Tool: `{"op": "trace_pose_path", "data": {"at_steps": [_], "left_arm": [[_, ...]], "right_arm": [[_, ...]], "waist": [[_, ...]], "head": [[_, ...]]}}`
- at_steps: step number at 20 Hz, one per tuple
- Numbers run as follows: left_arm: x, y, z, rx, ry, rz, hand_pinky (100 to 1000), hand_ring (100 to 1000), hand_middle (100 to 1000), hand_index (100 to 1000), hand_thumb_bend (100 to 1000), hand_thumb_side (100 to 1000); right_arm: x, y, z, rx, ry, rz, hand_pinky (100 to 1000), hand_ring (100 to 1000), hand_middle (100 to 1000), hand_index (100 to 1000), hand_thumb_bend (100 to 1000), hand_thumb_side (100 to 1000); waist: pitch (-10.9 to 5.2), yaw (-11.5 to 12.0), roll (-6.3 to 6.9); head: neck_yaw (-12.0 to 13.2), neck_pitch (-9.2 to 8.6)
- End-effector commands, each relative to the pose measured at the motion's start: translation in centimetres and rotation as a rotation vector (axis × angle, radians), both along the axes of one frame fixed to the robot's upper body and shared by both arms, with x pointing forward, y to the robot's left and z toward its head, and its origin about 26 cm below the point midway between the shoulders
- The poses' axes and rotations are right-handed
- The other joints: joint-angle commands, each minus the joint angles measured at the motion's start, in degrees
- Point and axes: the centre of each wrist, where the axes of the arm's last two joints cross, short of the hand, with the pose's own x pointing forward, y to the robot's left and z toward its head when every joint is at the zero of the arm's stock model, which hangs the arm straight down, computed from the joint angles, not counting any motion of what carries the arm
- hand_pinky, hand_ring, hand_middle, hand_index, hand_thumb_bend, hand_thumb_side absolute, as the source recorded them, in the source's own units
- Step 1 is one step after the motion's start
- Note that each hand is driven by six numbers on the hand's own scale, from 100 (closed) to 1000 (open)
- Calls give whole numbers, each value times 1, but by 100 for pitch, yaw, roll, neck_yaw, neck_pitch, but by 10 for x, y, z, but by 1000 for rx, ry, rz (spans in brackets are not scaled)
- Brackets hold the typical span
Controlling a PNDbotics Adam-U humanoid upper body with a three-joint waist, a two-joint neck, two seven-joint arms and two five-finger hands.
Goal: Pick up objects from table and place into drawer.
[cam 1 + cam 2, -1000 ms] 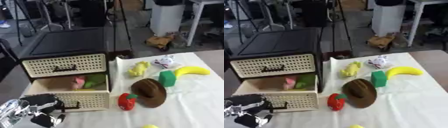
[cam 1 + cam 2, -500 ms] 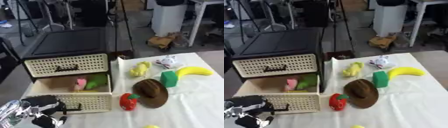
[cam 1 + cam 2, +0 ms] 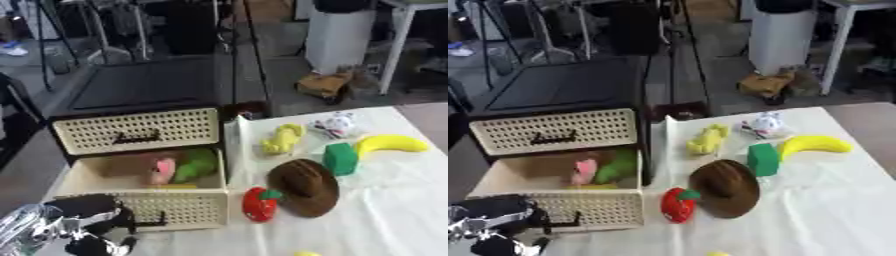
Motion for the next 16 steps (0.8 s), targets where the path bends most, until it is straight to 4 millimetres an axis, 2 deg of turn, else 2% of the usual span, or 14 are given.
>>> {"op": "trace_pose_path", "data": {"at_steps": [1, 8, 10, 16], "left_arm": [[-6, -7, 12, -16, -29, -43, 100, 198, 185, 632, 100, 550], [-16, -13, 17, -43, -39, -72, 100, 201, 184, 632, 100, 553], [-17, -14, 17, -45, -38, -72, 100, 203, 184, 657, 100, 558], [-16, -3, 9, -118, 28, 44, 100, 200, 174, 624, 100, 579]], "right_arm": [[-4, 0, 11, -23, -33, -9, 691, 767, 659, 794, 282, 1000], [-4, -1, 10, -23, -28, -11, 691, 766, 658, 794, 282, 1000], [-4, -1, 10, -21, -27, -10, 691, 766, 658, 794, 281, 1000], [-4, -2, 9, -16, -26, -13, 691, 767, 660, 794, 277, 1000]], "waist": [[-87, -19, -30], [-109, -10, -33], [-117, -9, -34], [-132, -14, -49]], "head": [[3, -70], [10, -31], [17, -32], [18, -16]]}}
